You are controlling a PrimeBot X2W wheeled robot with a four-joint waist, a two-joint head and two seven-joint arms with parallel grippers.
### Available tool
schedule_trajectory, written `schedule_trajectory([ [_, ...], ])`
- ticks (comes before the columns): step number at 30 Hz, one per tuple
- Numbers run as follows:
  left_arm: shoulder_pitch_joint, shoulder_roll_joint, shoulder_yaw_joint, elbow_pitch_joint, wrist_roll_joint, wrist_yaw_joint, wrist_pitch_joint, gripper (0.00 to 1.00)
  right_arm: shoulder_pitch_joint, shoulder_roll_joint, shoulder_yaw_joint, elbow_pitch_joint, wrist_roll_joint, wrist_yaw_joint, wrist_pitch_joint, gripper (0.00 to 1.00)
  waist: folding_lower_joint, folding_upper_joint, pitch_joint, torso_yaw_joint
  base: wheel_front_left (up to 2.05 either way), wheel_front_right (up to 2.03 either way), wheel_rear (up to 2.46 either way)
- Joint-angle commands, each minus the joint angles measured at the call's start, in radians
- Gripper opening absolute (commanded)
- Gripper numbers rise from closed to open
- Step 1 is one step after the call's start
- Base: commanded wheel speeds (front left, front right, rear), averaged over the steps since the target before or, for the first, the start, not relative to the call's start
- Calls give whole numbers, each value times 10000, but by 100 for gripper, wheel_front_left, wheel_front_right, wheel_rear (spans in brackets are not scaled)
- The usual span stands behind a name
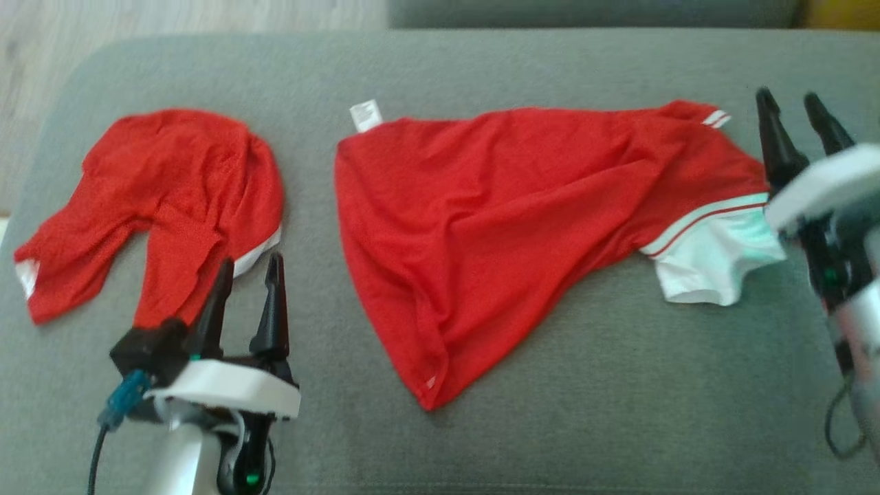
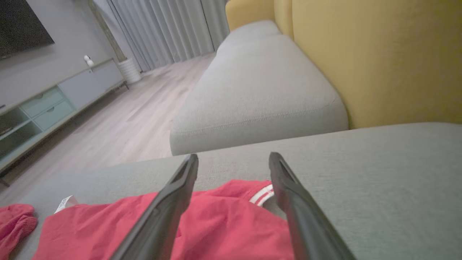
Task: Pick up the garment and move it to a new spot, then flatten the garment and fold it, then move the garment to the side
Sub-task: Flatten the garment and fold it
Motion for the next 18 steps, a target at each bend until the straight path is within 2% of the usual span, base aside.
schedule_trajectory([
  [1, -61, 60, 411, -299, 106, -64, -92, 100, 526, -197, -32, -692, 67, 75, -334, 100, 0, 0, -412, -398, 0, 0, 0],
  [5, 136, 60, 355, -326, 168, -108, -92, 100, 1890, -207, -467, -1886, -104, 75, -907, 100, 0, 0, -802, -720, 0, 0, 0],
  [9, 355, 60, 264, -374, 144, -102, -92, 100, 3367, 97, -1033, -2865, -614, 75, -1233, 100, 0, 0, -1304, -990, 0, 0, 0],
  [18, 694, 60, -25, -570, 41, 43, -92, 100, 5665, 1441, -2256, -4590, -1961, 75, -674, 100, 0, 0, -1519, -1321, 0, 0, 0],
])
